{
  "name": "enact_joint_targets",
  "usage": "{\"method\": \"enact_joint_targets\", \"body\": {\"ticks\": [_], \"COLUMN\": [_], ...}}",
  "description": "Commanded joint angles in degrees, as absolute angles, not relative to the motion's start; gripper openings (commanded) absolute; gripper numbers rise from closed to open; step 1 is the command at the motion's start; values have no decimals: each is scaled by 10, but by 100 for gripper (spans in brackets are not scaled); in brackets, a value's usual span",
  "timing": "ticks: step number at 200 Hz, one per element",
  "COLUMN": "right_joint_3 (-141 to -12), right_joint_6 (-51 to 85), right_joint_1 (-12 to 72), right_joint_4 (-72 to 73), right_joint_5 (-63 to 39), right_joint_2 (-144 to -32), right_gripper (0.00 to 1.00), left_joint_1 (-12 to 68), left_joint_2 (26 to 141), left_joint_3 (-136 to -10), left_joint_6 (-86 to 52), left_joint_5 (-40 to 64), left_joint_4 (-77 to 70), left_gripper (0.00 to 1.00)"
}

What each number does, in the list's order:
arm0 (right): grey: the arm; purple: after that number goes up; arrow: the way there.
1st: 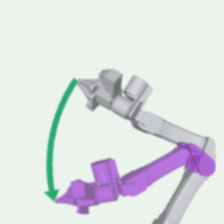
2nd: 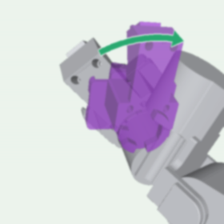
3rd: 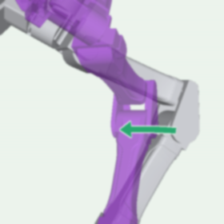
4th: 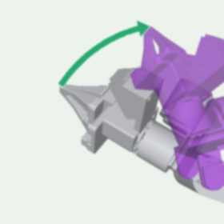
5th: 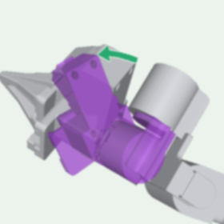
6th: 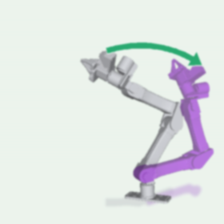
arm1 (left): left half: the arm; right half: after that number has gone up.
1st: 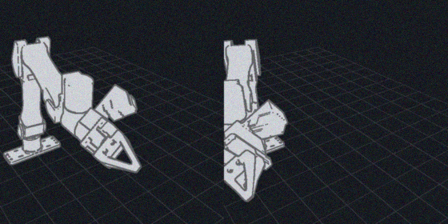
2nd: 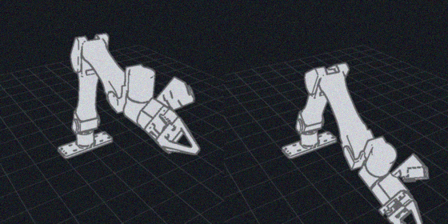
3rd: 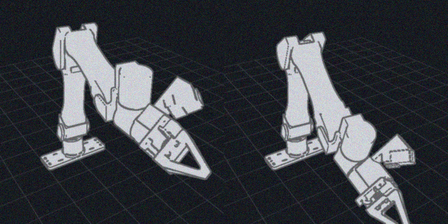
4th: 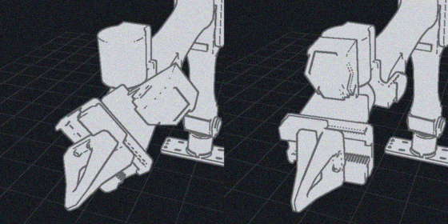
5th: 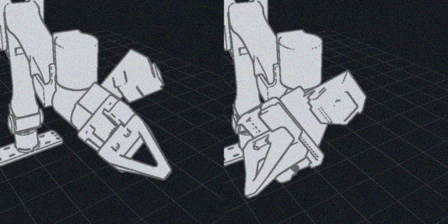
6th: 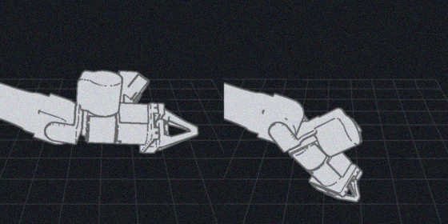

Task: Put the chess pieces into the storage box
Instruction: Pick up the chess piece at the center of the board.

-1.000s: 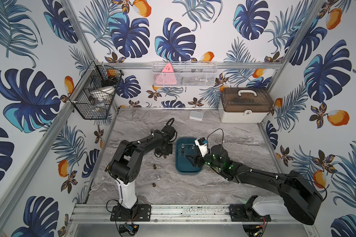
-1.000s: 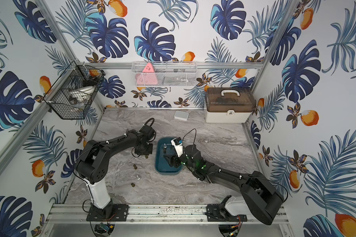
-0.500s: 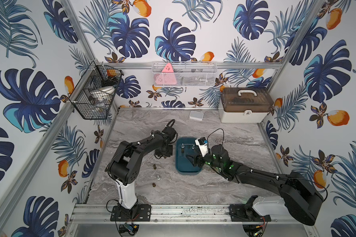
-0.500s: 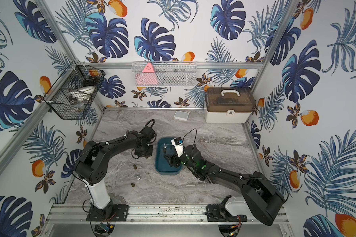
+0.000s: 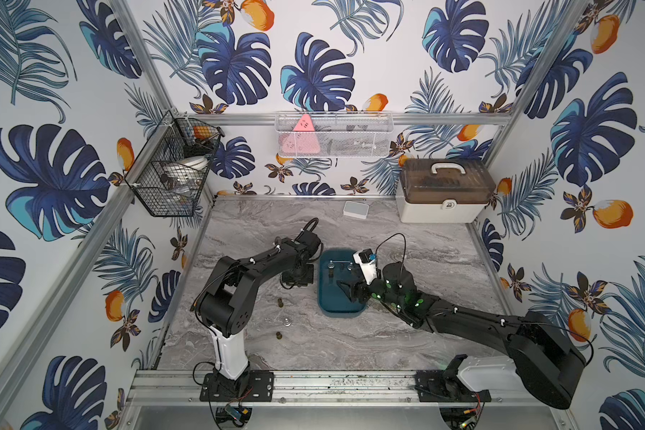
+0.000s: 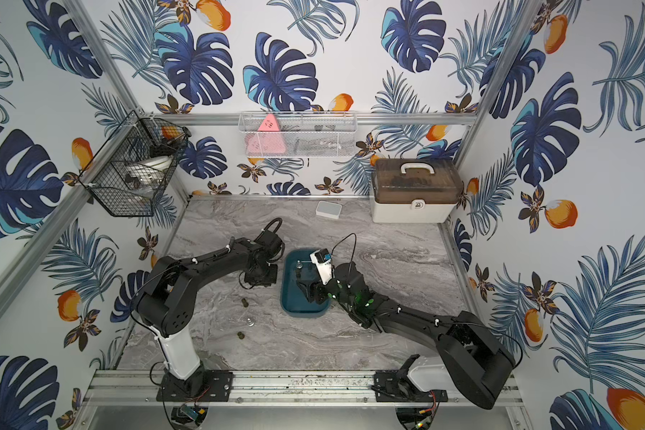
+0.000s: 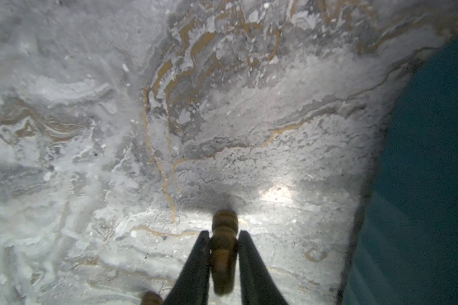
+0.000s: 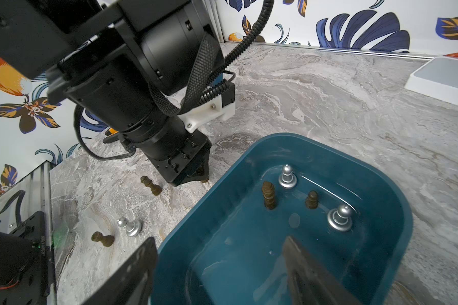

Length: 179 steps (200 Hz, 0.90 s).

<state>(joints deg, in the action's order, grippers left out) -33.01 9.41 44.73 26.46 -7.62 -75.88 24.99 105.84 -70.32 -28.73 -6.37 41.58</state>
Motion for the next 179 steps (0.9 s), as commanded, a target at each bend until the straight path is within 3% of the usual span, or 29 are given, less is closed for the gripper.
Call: {"method": "enact_joint_targets", "body": {"ticks": [1, 126, 179], "right_joint_3": [-334, -332, -312], "right_joint_6": [95, 101, 132], "right_joint_1": [448, 448, 448], "right_joint_4": [265, 270, 276], "right_joint_5": [-72, -63, 6], "right_joint_2": [-758, -758, -722], "right_gripper": [77, 77, 77], "left_joint_1": [250, 257, 303], "left_joint_2": [1061, 1043, 1015], "left_joint_3": [-703, -726, -808], "left_joint_6": [-290, -264, -257], "left_joint_5": [-73, -93, -130], "left_joint_4": [420, 444, 511], "left_gripper": [21, 15, 15]}}
